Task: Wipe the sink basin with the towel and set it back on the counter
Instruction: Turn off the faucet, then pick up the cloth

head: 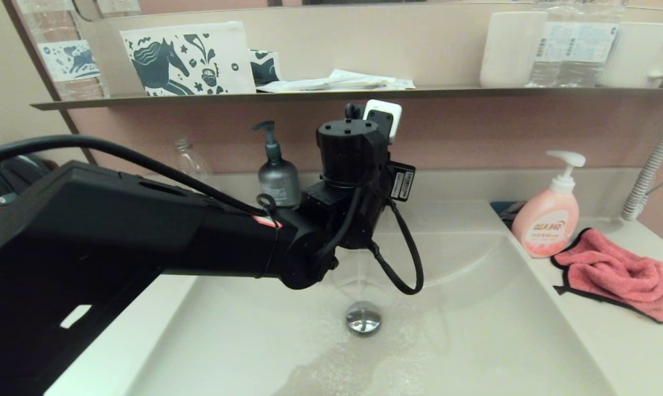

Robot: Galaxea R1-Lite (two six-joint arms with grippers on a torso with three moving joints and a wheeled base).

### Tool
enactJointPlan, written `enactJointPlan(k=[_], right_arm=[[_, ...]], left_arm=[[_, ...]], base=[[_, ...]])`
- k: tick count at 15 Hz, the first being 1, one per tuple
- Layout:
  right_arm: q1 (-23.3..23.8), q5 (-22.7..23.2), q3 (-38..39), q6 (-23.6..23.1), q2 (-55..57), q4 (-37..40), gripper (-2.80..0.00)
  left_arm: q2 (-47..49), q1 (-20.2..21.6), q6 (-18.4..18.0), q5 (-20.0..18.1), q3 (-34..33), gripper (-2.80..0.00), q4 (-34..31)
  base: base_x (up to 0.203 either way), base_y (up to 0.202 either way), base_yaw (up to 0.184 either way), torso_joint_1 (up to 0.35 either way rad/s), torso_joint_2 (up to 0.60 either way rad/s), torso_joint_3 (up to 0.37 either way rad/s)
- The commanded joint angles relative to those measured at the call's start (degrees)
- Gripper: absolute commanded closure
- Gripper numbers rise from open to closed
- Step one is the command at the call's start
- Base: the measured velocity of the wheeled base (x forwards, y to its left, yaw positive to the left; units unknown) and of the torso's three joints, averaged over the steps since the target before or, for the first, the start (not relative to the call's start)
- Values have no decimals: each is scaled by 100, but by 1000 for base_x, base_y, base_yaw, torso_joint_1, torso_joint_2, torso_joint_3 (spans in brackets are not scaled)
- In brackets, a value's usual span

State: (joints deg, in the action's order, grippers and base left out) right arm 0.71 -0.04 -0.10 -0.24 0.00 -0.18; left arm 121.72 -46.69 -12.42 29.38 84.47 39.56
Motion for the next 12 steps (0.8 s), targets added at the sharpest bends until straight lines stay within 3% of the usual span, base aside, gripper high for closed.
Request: enactJointPlan(k=[1, 8, 12], right_arm=[[0, 4, 1, -2, 9, -8, 0], [0, 4, 1, -2, 9, -6, 0], [0, 4, 1, -2, 9, -1, 0]], left_arm=[[4, -100, -5, 40, -349, 0, 113], [-665, -145, -15, 143, -609, 0, 133], [-1709, -248, 78, 256, -2117, 0, 152]], base=[[0, 0, 0, 0, 0, 0], [0, 0, 0, 0, 0, 0], [0, 0, 0, 0, 0, 0]])
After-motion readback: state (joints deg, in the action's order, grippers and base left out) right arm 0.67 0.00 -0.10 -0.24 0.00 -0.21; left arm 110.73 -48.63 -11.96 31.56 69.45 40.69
